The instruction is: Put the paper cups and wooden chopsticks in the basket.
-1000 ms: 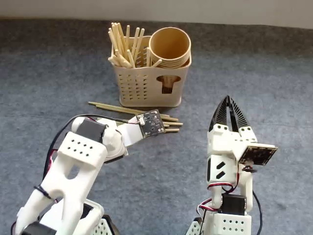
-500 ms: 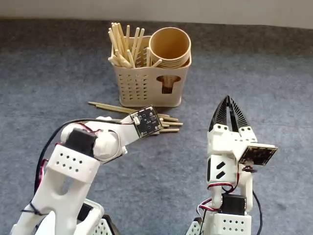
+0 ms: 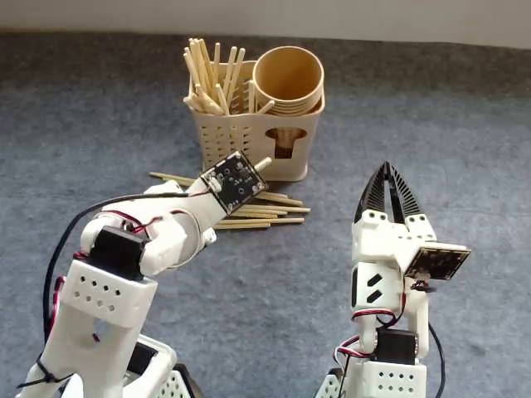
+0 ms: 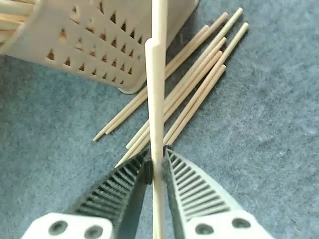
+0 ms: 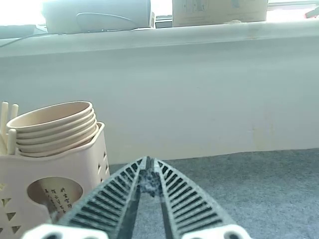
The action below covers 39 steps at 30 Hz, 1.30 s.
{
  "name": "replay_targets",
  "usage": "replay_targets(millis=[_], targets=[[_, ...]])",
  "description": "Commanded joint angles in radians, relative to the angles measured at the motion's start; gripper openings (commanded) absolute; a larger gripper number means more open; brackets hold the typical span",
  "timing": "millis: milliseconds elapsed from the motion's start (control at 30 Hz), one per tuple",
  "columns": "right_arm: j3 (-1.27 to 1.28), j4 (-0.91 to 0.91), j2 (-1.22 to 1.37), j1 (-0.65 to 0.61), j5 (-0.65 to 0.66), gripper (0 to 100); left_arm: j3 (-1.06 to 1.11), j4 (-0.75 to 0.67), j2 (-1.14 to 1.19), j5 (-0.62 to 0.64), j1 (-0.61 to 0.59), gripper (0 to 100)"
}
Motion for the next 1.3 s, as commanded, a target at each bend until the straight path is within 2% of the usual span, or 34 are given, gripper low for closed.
replay_targets(millis=[0,567,1033,1133,1267], targets=[[0.153,0.004,0.007,0.002,0.014,0.5,-0.127,0.000,-0.021,0.071,0.015,3],[0.153,0.004,0.007,0.002,0.014,0.5,-0.349,-0.017,-0.015,0.227,0.015,3],[0.153,0.004,0.007,0.002,0.014,0.5,-0.458,-0.193,-0.013,0.250,0.013,3],[0.153,0.004,0.007,0.002,0.014,0.5,-0.458,-0.270,-0.013,0.301,0.007,3],[0.153,0.004,0.007,0.002,0.014,0.5,-0.455,-0.384,-0.013,0.305,0.007,3]])
